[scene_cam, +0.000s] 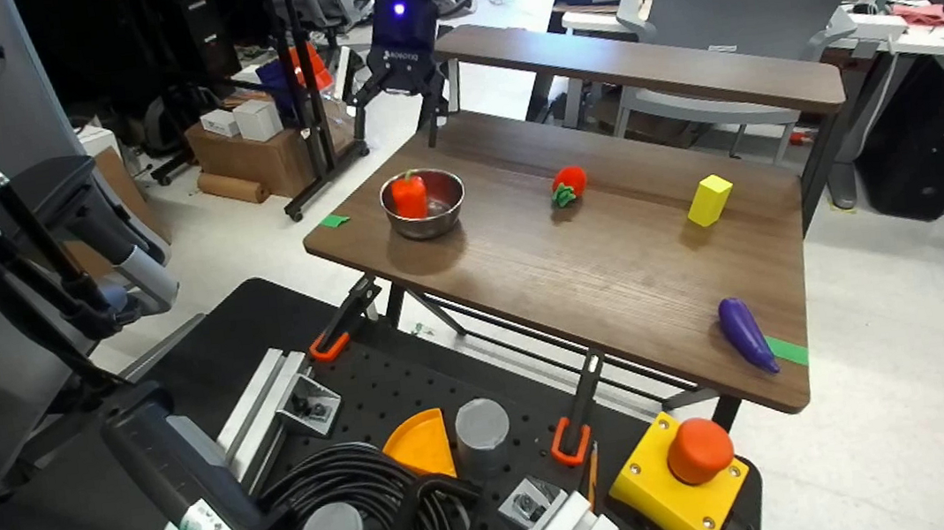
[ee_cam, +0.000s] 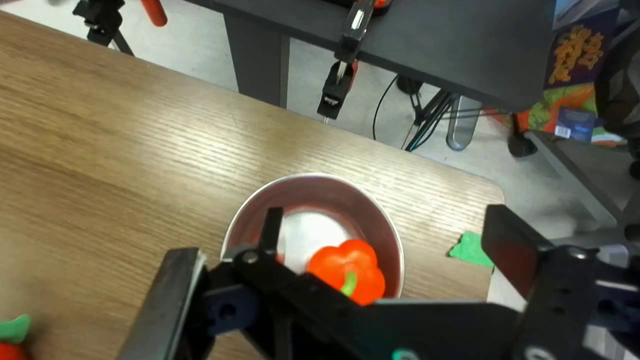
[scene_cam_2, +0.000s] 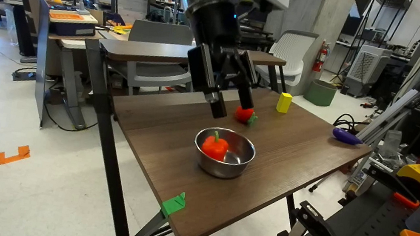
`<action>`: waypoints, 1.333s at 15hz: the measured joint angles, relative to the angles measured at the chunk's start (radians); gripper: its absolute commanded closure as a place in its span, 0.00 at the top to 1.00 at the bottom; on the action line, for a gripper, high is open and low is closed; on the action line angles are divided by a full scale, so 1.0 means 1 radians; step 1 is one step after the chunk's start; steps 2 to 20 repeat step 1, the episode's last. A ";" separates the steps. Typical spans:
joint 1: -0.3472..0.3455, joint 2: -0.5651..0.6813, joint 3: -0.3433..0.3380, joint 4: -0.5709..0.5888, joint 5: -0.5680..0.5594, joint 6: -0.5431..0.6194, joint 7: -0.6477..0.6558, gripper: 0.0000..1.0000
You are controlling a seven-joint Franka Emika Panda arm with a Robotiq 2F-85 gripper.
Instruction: Put the orange pepper in the silver bowl
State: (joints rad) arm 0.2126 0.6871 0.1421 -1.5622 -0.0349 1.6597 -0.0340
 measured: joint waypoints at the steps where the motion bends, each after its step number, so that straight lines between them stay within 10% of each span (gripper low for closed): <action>1: -0.001 -0.046 -0.003 -0.041 -0.003 0.033 0.002 1.00; 20: -0.001 -0.046 -0.003 -0.041 -0.003 0.033 0.002 1.00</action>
